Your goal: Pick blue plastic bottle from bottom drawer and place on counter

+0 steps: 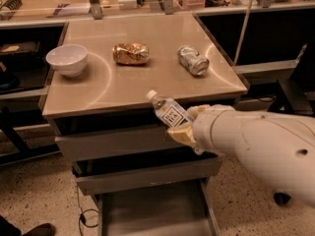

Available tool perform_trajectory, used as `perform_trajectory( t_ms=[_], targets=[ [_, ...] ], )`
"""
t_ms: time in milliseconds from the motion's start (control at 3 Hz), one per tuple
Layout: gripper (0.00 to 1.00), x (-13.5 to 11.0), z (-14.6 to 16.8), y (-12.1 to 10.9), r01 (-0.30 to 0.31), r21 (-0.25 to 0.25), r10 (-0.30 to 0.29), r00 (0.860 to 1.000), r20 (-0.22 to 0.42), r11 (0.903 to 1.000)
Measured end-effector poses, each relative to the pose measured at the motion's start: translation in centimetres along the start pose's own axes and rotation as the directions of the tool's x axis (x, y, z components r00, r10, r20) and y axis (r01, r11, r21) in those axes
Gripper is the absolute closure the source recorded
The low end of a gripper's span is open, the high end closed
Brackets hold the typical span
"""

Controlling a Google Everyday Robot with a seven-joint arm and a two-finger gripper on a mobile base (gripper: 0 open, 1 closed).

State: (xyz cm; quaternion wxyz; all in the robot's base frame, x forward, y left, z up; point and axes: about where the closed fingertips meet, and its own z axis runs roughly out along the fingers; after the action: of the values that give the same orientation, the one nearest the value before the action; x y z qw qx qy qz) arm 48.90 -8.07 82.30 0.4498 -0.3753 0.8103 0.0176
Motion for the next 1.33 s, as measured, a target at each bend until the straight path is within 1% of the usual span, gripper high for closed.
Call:
perform_trajectory(
  t_ms=[333,667,1000,1333],
  targets=[
    [1.00,-6.5,-0.6,-2.3,0.070,0.027,-0.071,0.996,0.055,0.9972],
    [1.00,-6.5,-0.6,-2.3,0.070,0.027,-0.071,0.996,0.055,0.9972],
    [1.00,-8.8,1.2,-3.0,0.079,0.000,-0.079,0.993,0.090,0.9969],
    [1.00,-12.2,4.4,-3.9,0.103,-0.050,-0.097,0.988,0.124,0.9934]
  ],
)
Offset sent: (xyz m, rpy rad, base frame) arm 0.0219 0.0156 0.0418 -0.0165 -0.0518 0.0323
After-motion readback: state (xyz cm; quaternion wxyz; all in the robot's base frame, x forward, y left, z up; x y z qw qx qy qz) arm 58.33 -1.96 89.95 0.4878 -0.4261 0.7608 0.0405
